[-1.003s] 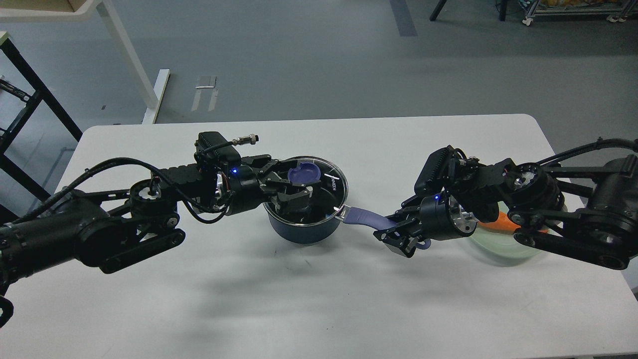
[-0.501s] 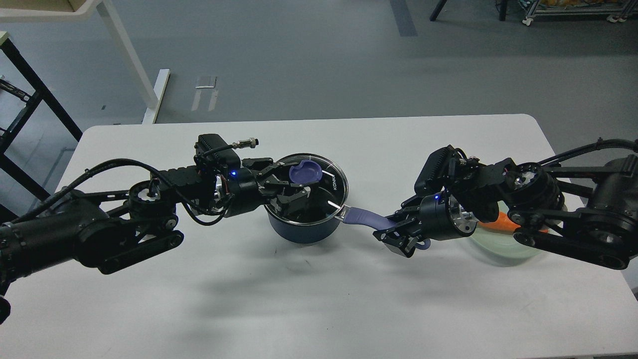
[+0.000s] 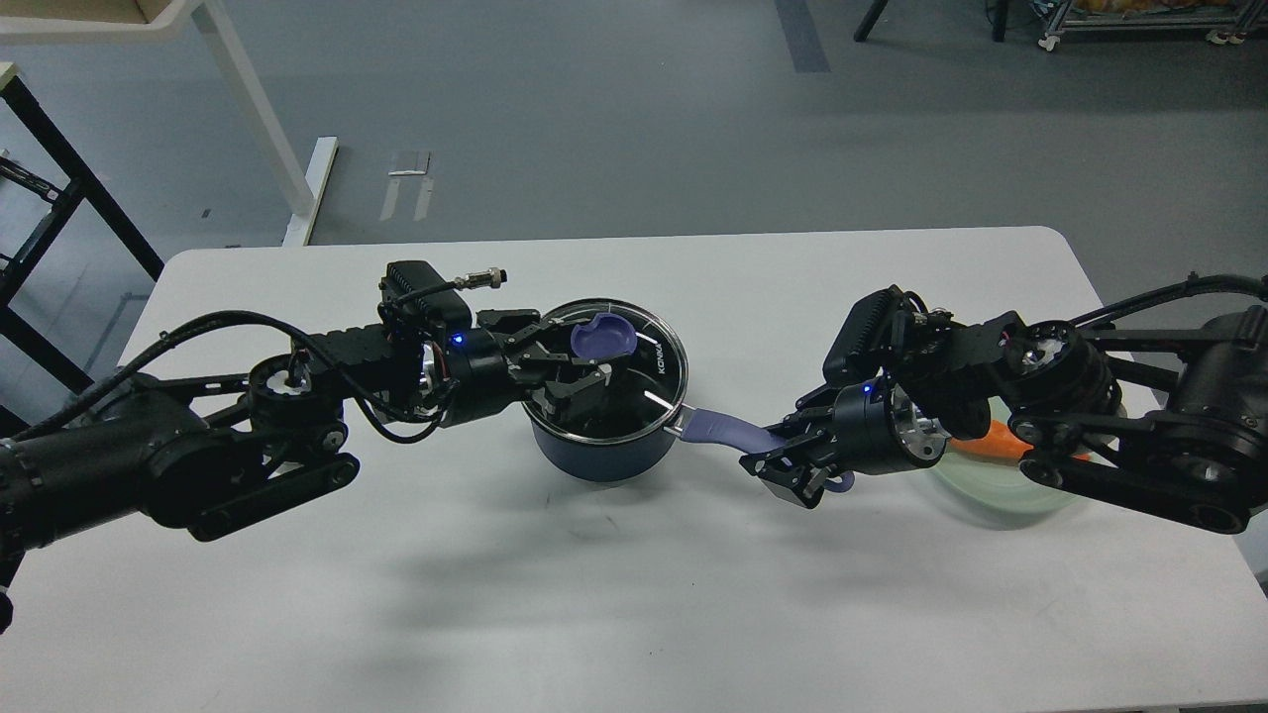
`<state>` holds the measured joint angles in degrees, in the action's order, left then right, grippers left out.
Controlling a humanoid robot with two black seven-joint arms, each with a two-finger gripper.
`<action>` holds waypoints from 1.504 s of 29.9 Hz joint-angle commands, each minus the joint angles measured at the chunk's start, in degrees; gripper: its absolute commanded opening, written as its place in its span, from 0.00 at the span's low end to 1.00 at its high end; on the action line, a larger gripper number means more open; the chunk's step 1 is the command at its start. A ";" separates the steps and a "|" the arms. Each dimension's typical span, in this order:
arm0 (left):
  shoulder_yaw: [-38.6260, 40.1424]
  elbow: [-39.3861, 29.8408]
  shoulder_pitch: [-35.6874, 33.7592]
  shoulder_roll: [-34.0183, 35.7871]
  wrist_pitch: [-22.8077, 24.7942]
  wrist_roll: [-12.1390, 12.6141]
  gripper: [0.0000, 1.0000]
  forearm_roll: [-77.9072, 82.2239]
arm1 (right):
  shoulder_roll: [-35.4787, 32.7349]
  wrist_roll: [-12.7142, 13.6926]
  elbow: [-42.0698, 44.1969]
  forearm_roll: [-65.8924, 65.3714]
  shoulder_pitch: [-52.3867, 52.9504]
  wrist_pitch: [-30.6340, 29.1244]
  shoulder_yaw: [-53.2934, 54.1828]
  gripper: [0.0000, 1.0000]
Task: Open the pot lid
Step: 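Lift the glass lid off the pot and carry it toward the left arm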
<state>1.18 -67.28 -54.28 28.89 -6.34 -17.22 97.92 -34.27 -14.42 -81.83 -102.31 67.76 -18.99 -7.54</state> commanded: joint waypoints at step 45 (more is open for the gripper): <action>-4.17 6.36 16.84 28.50 -11.86 -10.02 0.47 -4.31 | -3.87 -0.08 -2.37 1.14 -2.28 0.01 1.91 0.23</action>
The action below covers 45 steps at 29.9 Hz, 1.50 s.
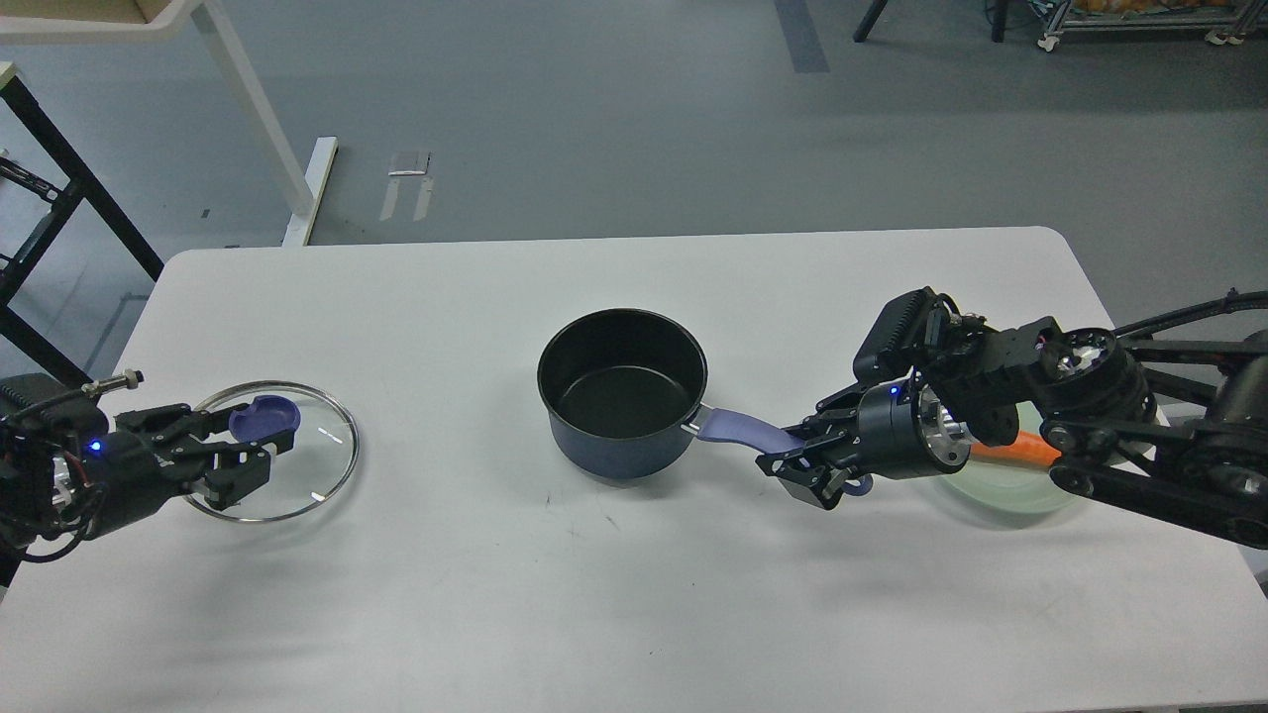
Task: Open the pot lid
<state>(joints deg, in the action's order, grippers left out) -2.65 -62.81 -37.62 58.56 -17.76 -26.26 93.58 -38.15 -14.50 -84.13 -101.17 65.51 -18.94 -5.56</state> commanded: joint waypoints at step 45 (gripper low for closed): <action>0.98 3.13 -13.27 -7.58 2.03 -0.37 0.99 -61.12 | -2.54 0.26 9.59 33.12 -0.73 1.62 25.76 0.98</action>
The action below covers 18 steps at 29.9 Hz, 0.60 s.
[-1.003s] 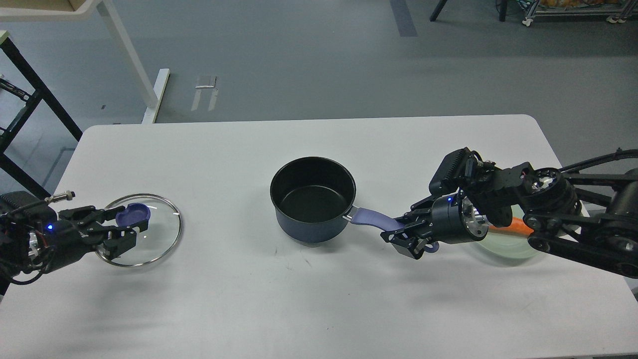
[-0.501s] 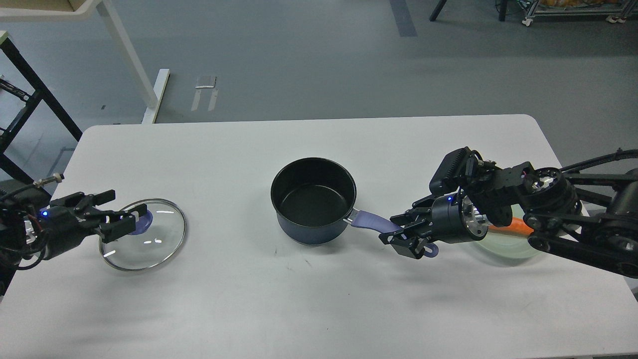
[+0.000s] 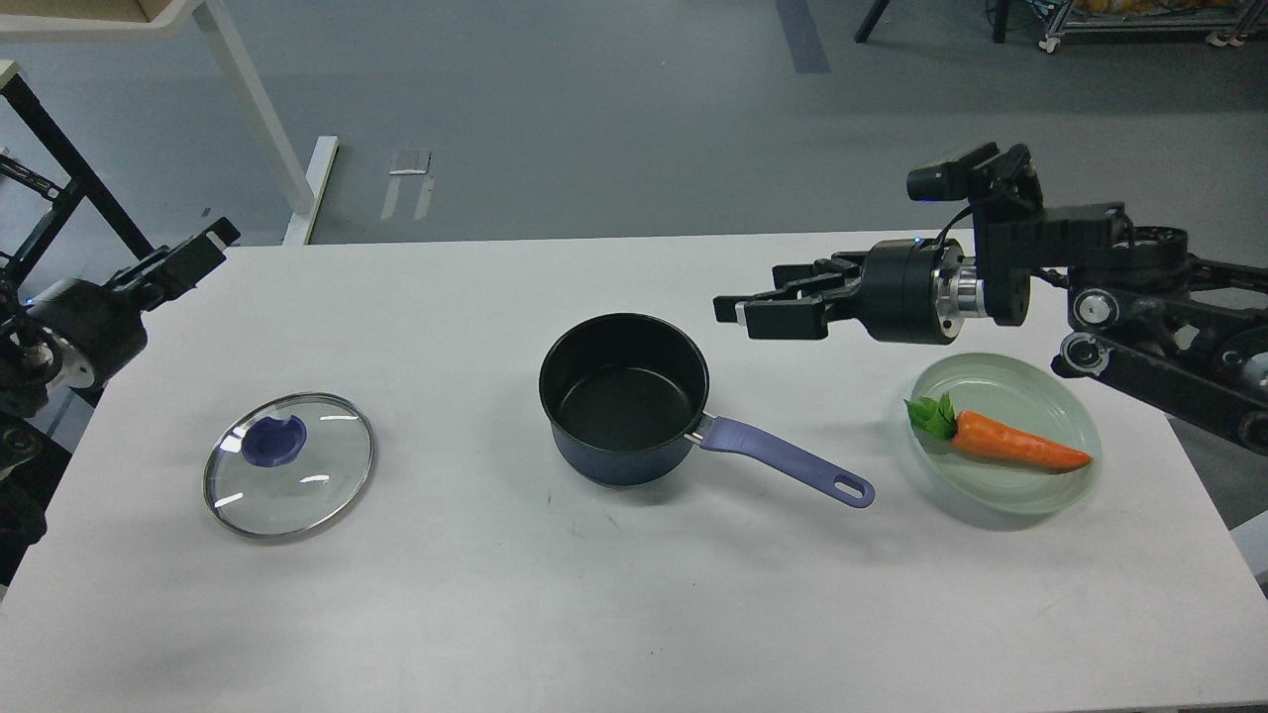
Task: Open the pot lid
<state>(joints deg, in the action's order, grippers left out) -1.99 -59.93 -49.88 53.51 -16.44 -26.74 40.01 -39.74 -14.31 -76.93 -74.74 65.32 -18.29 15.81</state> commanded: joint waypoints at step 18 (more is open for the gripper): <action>17.10 15.28 -1.00 -22.65 11.15 4.85 0.99 -43.86 | 0.97 0.08 24.26 63.19 -7.14 4.67 8.01 0.99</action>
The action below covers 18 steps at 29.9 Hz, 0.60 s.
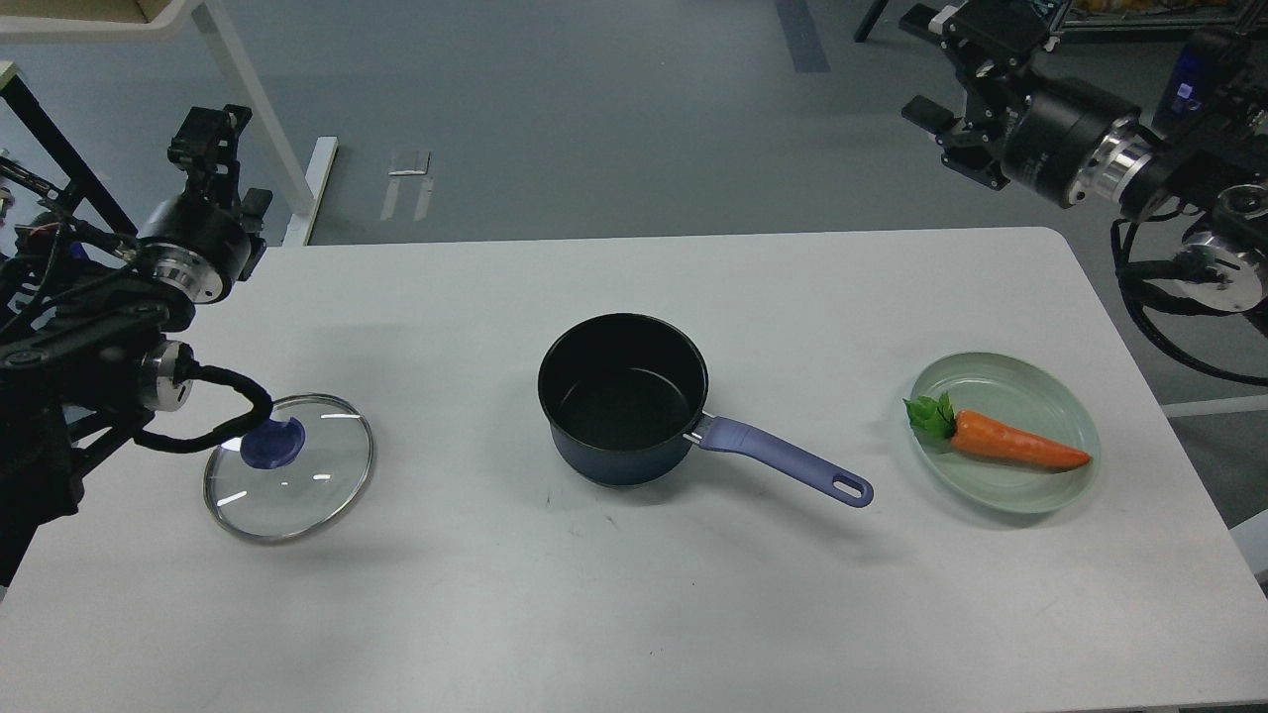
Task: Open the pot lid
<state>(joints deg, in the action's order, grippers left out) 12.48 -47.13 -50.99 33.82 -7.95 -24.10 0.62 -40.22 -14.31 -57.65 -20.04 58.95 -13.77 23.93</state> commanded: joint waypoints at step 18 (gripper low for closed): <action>10.46 6.87 0.89 -10.00 13.57 2.92 0.99 -14.16 | 27.11 0.95 25.39 37.96 -10.52 -1.08 18.06 0.99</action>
<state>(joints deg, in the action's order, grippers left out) 22.81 -40.28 -50.10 23.81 4.97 -21.19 -13.00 -17.69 -13.45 -34.05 17.53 50.38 -14.67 37.24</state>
